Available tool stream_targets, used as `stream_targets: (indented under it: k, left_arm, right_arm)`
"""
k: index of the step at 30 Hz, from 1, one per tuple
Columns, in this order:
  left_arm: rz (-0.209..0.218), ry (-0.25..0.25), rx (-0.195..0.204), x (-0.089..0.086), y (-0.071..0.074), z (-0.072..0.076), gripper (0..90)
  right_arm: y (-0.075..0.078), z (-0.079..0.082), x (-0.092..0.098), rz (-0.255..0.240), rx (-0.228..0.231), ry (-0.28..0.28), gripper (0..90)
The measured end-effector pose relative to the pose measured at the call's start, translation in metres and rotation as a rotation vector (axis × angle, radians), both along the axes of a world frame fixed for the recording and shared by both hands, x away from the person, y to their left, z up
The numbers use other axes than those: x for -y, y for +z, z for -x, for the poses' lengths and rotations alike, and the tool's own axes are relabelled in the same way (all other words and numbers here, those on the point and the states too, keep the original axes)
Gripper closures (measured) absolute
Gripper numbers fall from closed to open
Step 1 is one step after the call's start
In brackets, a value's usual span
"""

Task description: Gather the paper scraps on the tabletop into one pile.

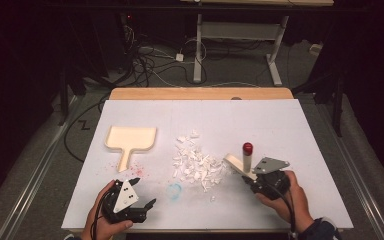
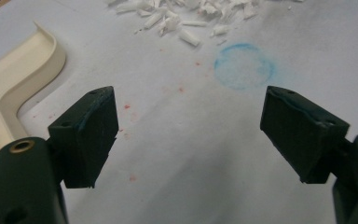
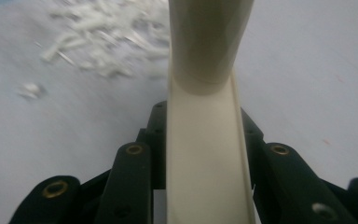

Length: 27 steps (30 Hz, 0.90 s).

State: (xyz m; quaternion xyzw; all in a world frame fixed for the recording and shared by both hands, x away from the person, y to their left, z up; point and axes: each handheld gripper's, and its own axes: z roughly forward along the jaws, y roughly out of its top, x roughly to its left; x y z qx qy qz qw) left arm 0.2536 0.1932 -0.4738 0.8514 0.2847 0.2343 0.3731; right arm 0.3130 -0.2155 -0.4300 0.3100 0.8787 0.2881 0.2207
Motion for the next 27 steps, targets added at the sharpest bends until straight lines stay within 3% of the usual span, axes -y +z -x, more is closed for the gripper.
stream_targets:
  k: [2, 5, 6, 11, 15, 17, 19, 21, 22, 25, 27]
  left_arm:
    - [0.003, -0.009, 0.000, -0.001, 0.000, 0.000, 18.2]
    - [0.013, 0.002, -0.005, -0.002, 0.000, 0.001, 18.2]
    - [0.014, 0.003, 0.005, -0.003, 0.000, 0.000, 18.2]
    - [-0.004, 0.007, -0.004, -0.005, -0.001, 0.002, 18.2]
    - [-0.035, 0.004, 0.009, -0.003, -0.001, 0.003, 18.3]
    - [-0.038, -0.003, 0.009, -0.002, -0.001, 0.004, 18.3]
    - [-0.045, -0.002, 0.012, -0.002, -0.002, 0.004, 18.3]
    - [-0.034, 0.001, 0.012, -0.003, -0.001, 0.003, 18.2]
    - [-0.031, 0.005, 0.012, -0.004, 0.000, 0.004, 18.3]
    - [-0.009, 0.013, 0.007, -0.008, 0.001, 0.004, 18.3]
    - [0.000, 0.014, 0.008, -0.008, 0.002, 0.004, 18.3]
  right_arm:
    - [0.001, 0.003, -0.022, -0.048, 0.013, 0.025, 68.3]
    - [0.004, 0.002, -0.032, -0.093, 0.027, 0.043, 68.4]
    - [0.010, 0.003, -0.036, -0.113, 0.054, 0.045, 68.3]
    - [0.025, 0.008, -0.029, -0.164, 0.085, 0.077, 68.3]
    - [0.034, 0.022, -0.010, -0.212, 0.061, 0.149, 68.3]
    - [0.036, 0.030, -0.004, -0.227, 0.051, 0.219, 68.2]
    - [0.036, 0.040, -0.002, -0.221, 0.034, 0.249, 68.3]
    - [0.030, 0.049, -0.003, -0.223, -0.004, 0.317, 68.3]
    - [0.028, 0.052, -0.005, -0.210, -0.005, 0.338, 68.3]
    - [0.011, 0.060, -0.015, -0.160, -0.066, 0.429, 68.3]
    - [0.006, 0.060, -0.017, -0.144, -0.075, 0.446, 68.2]
